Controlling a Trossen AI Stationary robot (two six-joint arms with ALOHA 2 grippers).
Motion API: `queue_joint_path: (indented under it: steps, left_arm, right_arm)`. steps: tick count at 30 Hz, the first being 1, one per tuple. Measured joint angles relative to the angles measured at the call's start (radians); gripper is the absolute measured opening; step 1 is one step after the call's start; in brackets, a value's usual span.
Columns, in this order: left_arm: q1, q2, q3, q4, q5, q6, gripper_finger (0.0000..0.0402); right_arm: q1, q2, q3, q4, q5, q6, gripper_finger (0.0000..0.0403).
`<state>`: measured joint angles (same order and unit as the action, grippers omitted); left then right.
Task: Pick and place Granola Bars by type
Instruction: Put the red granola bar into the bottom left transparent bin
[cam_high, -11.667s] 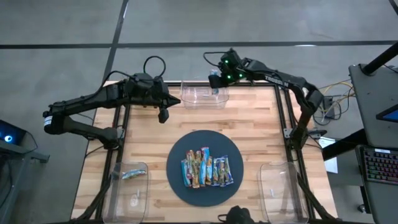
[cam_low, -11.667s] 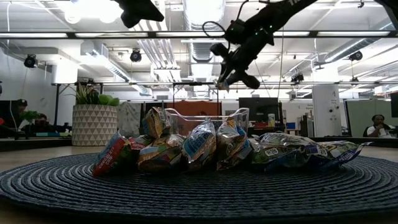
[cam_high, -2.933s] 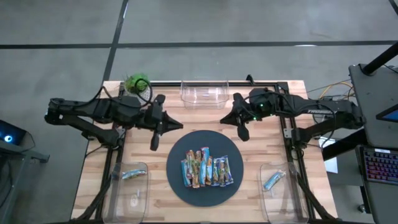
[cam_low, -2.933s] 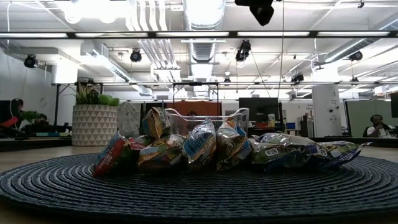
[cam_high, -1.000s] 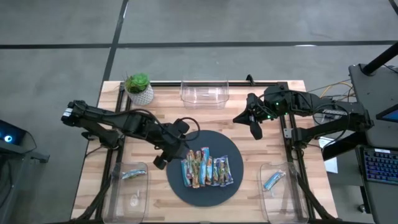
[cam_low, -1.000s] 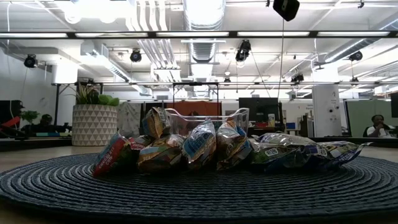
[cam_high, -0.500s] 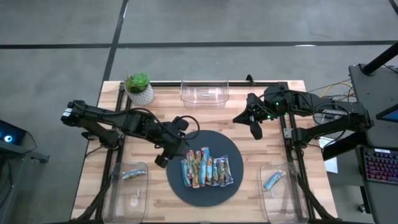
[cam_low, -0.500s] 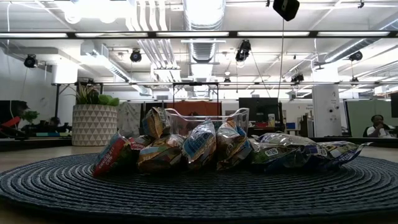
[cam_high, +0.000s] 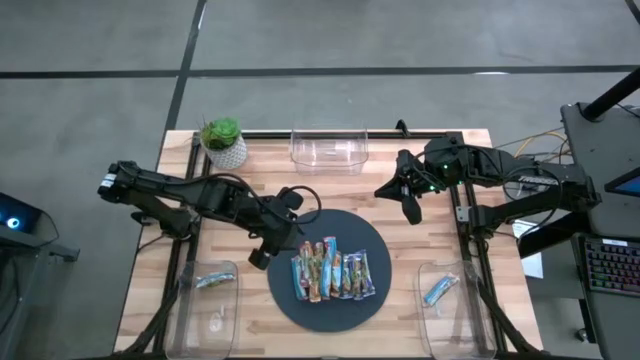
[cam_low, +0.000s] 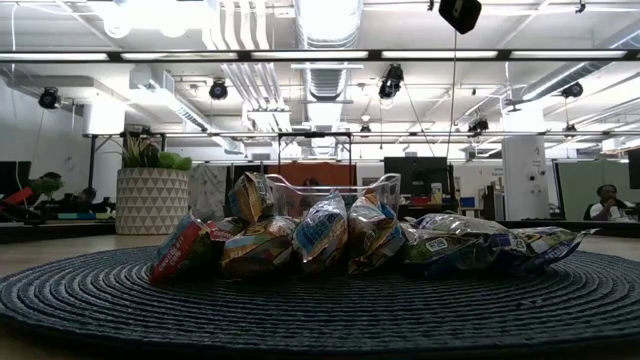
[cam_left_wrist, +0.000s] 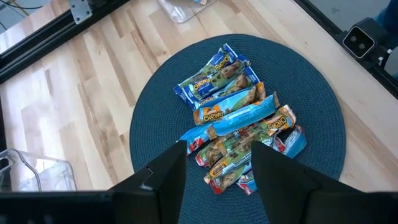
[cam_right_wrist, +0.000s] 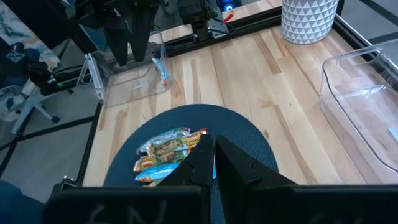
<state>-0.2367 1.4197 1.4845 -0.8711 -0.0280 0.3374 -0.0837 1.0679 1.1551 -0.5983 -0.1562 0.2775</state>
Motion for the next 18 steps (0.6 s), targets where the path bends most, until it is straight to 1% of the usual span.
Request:
queue_joint_path:
  steps: [18]
  left_arm:
    - [0.008, 0.0, 0.0, 0.003, 0.0, -0.009, 0.0161]
  right_arm:
    - [0.0, 0.0, 0.0, 0.0, 0.0, 0.0, 0.0008]
